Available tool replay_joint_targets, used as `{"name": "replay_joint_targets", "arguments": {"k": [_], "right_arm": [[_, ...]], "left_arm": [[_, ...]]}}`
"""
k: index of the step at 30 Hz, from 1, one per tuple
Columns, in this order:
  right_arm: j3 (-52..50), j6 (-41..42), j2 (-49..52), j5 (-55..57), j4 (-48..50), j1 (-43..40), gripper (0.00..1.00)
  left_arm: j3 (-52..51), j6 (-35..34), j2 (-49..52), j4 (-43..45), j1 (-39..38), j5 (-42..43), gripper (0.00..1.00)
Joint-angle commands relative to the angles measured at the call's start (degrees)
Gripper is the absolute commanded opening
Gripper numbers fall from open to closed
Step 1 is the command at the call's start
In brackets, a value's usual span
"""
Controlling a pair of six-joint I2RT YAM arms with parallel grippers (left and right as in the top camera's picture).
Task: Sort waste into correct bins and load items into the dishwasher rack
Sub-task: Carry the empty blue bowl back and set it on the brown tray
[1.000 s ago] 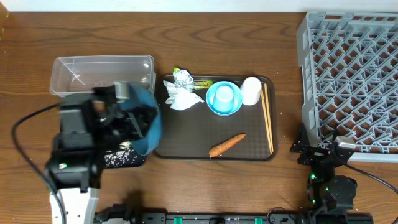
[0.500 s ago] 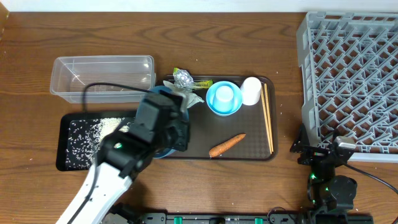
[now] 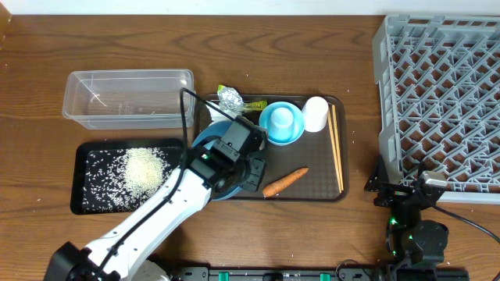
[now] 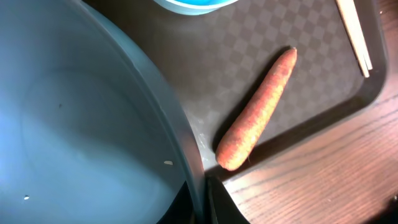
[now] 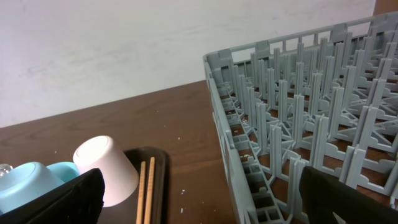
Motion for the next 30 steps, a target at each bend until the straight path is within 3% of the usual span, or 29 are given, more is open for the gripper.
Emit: {"name": "replay_joint_targets", "arguments": {"k": [1, 17, 22, 30], "right_arm": [[-0.07, -0.74, -0.24, 0.17, -0.24, 0.90, 0.99], [-0.07, -0.74, -0.24, 0.17, -0.24, 0.90, 0.99], [-0.07, -0.74, -0.24, 0.17, -0.24, 0.90, 0.99], [-0.07, -0.74, -0.24, 0.17, -0.24, 0.90, 0.99]], "left_arm": [[1.38, 1.31, 0.63, 0.70, -0.33, -0.68, 0.06], [2.16, 0.68, -0.07, 2.38, -2.82, -0.76, 0.40], [4.33, -3.76, -4.94, 2.16, -2.32, -2.21, 0.45], [5.22, -15.89, -17.75, -6.86, 2.03, -15.74, 0.54]]}}
